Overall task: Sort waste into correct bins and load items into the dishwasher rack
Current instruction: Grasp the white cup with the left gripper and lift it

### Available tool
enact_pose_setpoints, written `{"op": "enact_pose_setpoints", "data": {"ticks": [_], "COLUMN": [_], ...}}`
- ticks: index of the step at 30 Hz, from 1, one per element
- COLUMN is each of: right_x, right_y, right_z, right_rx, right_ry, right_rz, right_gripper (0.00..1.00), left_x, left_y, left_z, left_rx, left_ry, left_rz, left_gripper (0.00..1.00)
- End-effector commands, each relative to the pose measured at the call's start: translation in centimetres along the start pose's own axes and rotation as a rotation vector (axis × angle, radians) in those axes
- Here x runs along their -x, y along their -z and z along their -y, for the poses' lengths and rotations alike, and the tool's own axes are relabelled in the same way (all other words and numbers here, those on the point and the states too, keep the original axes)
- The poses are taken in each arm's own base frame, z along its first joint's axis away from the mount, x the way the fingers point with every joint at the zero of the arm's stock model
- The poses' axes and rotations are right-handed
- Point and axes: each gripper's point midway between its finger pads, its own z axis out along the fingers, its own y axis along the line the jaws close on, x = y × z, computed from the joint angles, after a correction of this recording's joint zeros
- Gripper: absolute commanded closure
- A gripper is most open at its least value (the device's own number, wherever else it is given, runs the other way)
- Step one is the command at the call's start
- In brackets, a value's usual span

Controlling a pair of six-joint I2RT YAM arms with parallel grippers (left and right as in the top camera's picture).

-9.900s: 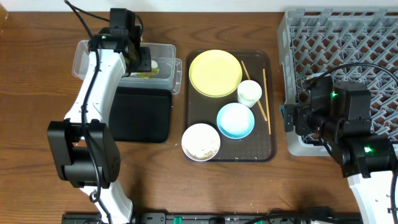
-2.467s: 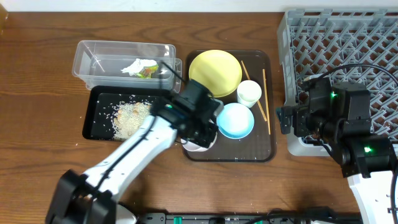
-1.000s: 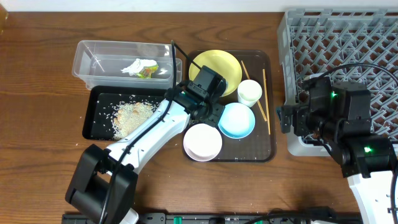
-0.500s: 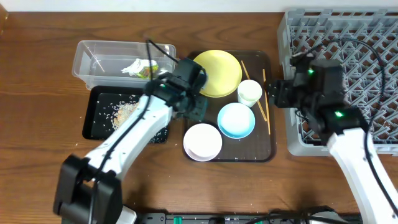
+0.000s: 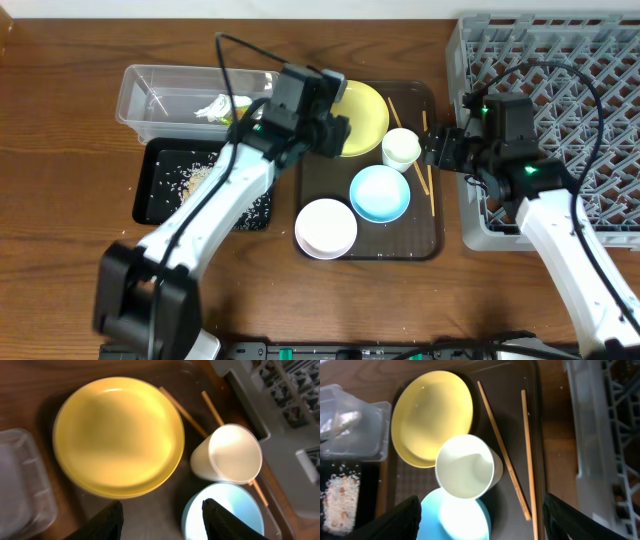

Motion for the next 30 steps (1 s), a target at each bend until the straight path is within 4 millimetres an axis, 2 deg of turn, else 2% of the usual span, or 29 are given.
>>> {"op": "enact_pose_setpoints", "data": {"ticks": [1, 6, 10, 19, 22, 26, 30], "right_x": [0.8, 0.7, 0.3, -0.8, -0.8, -0.8, -0.8], "right_y": [2.6, 5.6, 7.3, 7.9, 7.9, 7.9, 7.9], "right_z": [0.0, 0.8, 1.3, 1.7, 1.8, 1.8, 1.8], "right_rx": [-0.016, -0.054, -0.081, -0.103, -0.107, -0.107, -0.107], "right_ry": [-0.005, 0.005, 0.028, 0.045, 0.048, 0.047, 0.047], "right_rz": [0.063, 0.103, 0.118, 0.086, 0.084, 0.083, 0.083], "right_gripper": [0.23, 0.20, 0.19, 0.17, 0.18, 0.18, 0.18], "left_x": [1.6, 2.1, 1.1, -2.2, -3.1, -3.7, -3.4], "left_y": [-2.0, -4.3, -5.9, -8.9, -9.8, -10.6, -10.5], "left_z": [1.9, 3.8, 4.6, 6.2, 6.3, 5.8, 5.3], "left_rx": [-0.060, -0.071, -0.078, -0.095, -0.094, -0.089, -0.084], "left_ry": [-0.024, -0.087, -0.102, -0.127, -0.133, -0.126, -0.108], "left_rz": [-0.031, -0.105, -0.140, -0.235, -0.259, -0.275, -0.268], "left_gripper": [0.46, 0.46, 0.46, 0.47, 0.51, 0.65, 0.79]}}
